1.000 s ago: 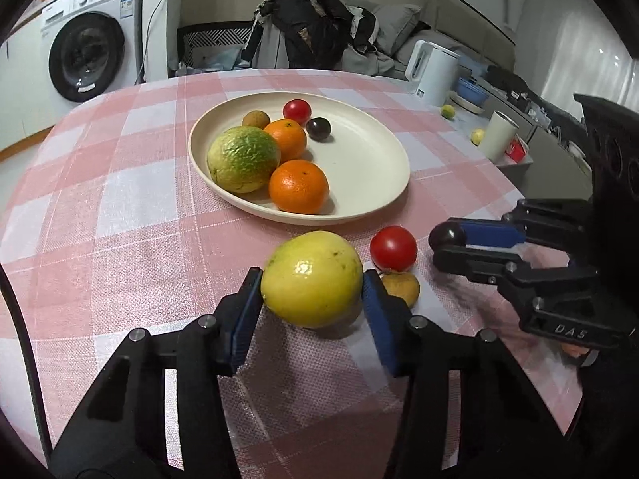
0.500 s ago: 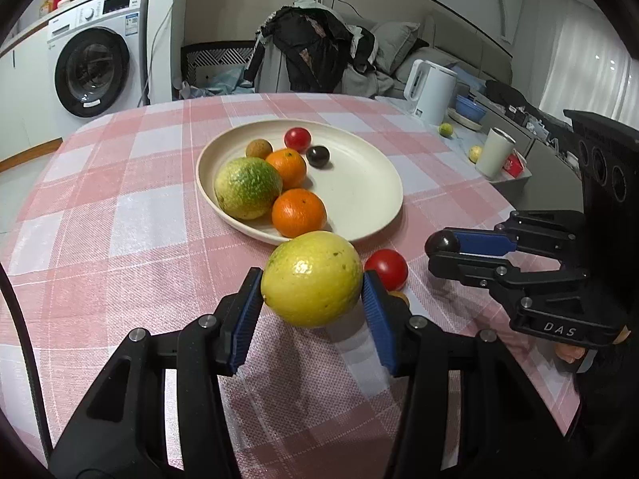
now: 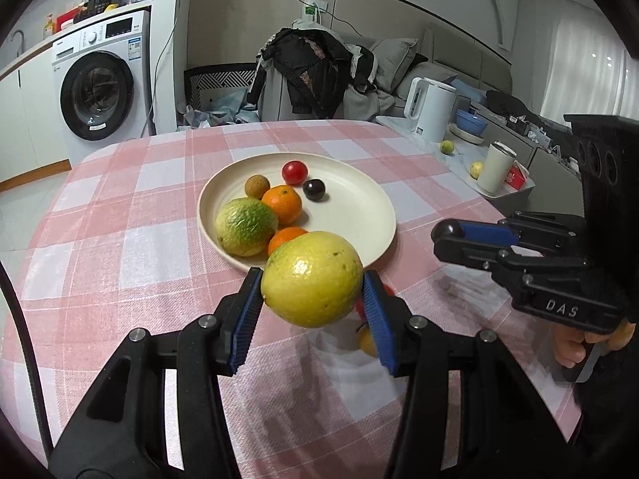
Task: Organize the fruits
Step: 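Carry the grapefruit and plum over the cream plate with both grippers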
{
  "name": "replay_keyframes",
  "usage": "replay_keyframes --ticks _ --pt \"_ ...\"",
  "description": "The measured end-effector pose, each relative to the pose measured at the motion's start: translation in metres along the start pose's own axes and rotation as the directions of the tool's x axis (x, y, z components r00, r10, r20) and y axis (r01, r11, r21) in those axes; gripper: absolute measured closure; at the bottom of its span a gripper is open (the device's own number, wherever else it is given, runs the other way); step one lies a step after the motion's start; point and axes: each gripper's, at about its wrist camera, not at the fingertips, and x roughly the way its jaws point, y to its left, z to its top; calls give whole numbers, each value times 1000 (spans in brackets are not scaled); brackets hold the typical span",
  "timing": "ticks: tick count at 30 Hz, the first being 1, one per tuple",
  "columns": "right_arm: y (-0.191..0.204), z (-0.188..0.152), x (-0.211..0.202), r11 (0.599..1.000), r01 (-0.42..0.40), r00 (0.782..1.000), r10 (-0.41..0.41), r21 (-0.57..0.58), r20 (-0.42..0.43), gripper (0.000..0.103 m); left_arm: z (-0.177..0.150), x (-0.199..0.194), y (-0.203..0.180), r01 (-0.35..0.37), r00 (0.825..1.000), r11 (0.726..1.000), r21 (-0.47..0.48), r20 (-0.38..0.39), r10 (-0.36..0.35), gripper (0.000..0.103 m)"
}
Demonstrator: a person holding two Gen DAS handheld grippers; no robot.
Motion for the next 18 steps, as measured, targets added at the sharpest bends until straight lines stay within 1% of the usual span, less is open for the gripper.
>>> replay_keyframes --ticks 6,10,13,18 --pt "-13 6 -10 998 13 999 -16 54 49 79 10 8 -9 -15 1000 1000 24 18 14 56" --pt "-23 11 -13 995 -4 997 -4 100 77 79 18 15 -12 -15 1000 1000 26 28 15 56" --pt "-29 16 -11 993 15 996 -24 114 80 79 24 21 -14 -18 1000 999 30 26 17 56" --pt "-33 22 -5 993 23 996 -33 120 78 79 32 36 -15 -28 999 999 34 18 28 56"
